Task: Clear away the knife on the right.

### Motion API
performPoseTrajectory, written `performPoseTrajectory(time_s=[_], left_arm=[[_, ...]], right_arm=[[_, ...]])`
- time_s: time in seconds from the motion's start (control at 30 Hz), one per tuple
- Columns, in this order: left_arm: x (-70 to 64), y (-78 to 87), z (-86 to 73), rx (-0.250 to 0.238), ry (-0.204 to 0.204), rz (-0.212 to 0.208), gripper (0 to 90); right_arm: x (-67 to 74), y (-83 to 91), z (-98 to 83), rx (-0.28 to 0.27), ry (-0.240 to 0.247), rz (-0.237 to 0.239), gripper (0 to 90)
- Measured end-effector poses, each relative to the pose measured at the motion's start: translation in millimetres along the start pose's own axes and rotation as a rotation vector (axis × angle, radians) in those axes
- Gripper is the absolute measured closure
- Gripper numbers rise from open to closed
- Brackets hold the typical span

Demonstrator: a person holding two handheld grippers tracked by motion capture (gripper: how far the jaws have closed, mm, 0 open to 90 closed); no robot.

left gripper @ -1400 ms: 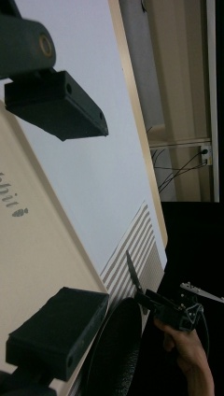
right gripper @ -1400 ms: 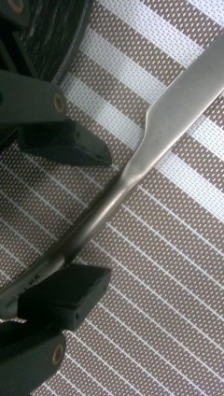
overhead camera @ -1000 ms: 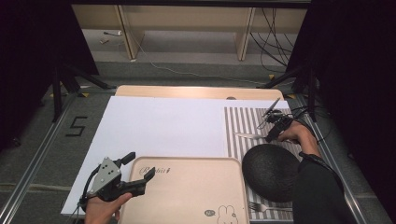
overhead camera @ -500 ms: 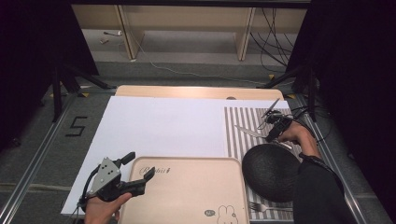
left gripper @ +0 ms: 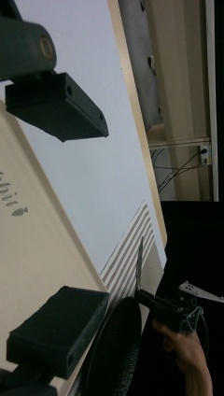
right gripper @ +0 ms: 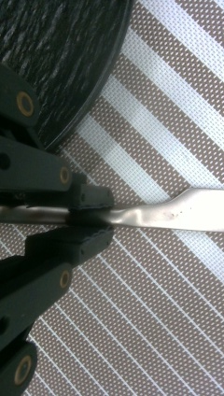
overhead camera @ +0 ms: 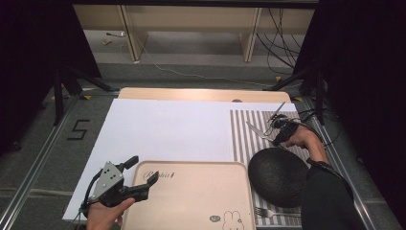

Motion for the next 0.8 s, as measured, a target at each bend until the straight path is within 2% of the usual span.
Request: performPoseTrajectory(time_s=[0.03,0.07,0.2,0.43,0.6,0.8], left_arm=[[0.1,-0.2,0.1,0.000,0.001,0.001,17.0],[0.1,-0.3,0.1,0.000,0.001,0.001,17.0],[-0.1,-0.6,0.1,0.001,0.000,0.002,17.0],[0.2,-0.5,-0.1,0.001,0.001,0.003,16.9],[0.6,-0.3,0.1,0.000,0.000,0.004,16.9],[0.5,-0.4,0.3,-0.002,-0.001,0.006,17.0]], right_arm=[[-0.2,0.4,0.2,-0.001,0.005,-0.012,79.8],[-1.9,2.3,1.3,-0.002,0.024,-0.043,79.8],[-3.0,7.2,4.4,-0.030,0.036,-0.061,79.9],[-10.8,26.1,11.6,-0.067,0.070,-0.164,80.3],[-11.4,40.9,17.2,-0.103,0.088,-0.203,80.4],[-3.2,57.9,25.1,-0.153,0.118,-0.204,80.4]])
Point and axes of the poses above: each handheld gripper's, and its own axes: y roughly backward along the jaws, z roughly out of its top, x roughly to its left, the point moved 8 cm from there along -y, roughly forward along the jaws, and after that the axes turned 14 degrees about z, right-handed, at the moved point
